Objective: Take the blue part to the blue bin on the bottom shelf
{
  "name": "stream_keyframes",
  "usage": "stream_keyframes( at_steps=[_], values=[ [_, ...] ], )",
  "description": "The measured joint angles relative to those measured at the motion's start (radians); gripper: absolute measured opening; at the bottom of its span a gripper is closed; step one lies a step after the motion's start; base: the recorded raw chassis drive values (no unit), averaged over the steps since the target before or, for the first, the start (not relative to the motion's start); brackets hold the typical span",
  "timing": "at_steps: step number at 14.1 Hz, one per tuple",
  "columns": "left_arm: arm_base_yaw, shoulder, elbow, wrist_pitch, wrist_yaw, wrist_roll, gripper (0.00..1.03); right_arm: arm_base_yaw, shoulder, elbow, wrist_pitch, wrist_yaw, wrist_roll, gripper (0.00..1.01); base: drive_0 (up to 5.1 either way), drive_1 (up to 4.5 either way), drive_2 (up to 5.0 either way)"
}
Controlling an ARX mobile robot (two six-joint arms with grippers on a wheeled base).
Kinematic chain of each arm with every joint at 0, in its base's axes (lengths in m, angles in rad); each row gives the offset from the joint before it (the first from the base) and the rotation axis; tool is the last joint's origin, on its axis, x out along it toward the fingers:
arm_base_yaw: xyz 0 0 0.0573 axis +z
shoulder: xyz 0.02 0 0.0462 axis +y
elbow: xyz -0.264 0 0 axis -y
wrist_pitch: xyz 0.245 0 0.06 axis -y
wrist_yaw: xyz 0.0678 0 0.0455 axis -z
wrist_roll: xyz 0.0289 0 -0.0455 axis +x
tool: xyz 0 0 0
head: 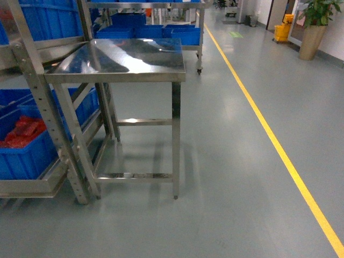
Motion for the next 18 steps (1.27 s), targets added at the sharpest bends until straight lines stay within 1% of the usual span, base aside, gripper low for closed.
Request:
stream_keyframes(
  at_steps=[18],
  values=[
    [0.0, 0.0, 0.0, -0.002, 0.0, 0.0, 0.43, 0.0, 0.0, 0.0, 0.002, 0.0, 0.0, 0.98, -0.1, 3.96, -4.1]
  ],
)
